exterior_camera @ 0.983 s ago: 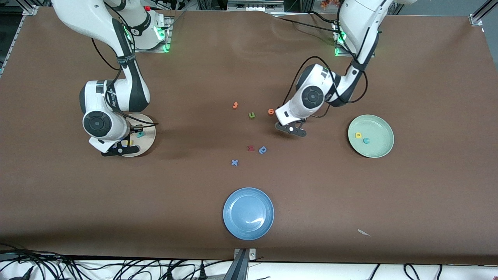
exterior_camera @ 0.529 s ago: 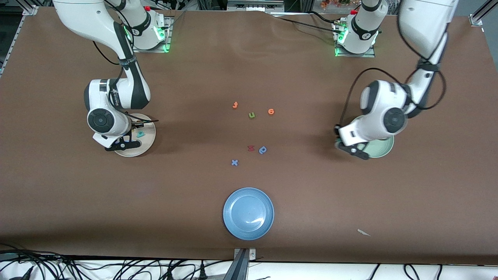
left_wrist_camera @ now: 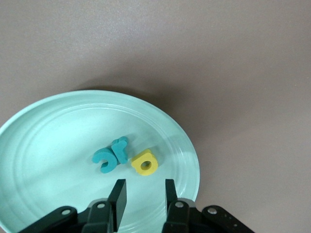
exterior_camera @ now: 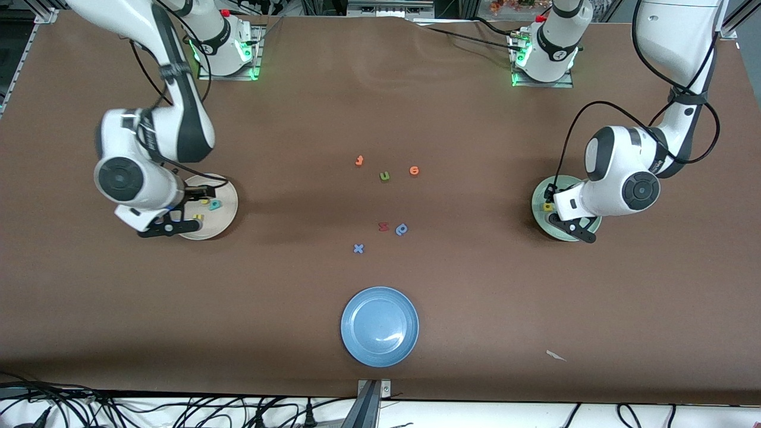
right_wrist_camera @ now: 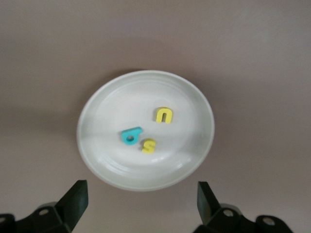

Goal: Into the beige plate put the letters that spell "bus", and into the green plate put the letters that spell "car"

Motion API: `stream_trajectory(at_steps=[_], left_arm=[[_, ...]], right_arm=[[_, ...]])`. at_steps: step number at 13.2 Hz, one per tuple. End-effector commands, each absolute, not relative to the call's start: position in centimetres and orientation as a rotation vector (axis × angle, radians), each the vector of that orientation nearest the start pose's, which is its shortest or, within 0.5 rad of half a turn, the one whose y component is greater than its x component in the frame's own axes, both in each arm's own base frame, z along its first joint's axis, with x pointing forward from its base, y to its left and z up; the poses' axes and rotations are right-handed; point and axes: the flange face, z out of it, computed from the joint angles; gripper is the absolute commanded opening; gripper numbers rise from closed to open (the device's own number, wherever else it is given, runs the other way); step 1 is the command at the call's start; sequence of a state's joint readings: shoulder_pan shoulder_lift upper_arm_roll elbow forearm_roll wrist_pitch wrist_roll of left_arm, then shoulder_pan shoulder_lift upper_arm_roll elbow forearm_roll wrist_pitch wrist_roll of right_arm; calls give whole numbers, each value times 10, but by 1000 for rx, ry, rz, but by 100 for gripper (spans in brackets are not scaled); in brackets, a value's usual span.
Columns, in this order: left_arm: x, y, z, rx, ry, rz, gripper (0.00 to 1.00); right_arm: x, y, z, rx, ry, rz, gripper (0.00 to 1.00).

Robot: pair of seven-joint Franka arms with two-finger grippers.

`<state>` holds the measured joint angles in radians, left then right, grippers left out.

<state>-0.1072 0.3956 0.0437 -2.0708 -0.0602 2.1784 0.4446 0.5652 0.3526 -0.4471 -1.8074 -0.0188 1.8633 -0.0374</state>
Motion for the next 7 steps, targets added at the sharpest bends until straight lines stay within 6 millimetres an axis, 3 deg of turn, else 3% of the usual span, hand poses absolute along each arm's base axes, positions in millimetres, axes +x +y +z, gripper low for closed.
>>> stream_trajectory(at_steps=[1,2,4,5,7], left_arm=[[557,-37,229,-3075,769,433,63],[559,-37,236,-3075,772,416,100],[558,-36,263,-3079,769,347,100],[553,-37,269,-3080,769,325,100],[560,-40,320,-3064,789,170,100]], right_arm=[[615,102,422,-3245,-259,435,99],[617,106,449,-3235,-252,439,99],[622,109,500,-3251,-244,371,99],[623,107,509,-3252,-234,352,99],[626,105,511,-3227,-215,321,99]])
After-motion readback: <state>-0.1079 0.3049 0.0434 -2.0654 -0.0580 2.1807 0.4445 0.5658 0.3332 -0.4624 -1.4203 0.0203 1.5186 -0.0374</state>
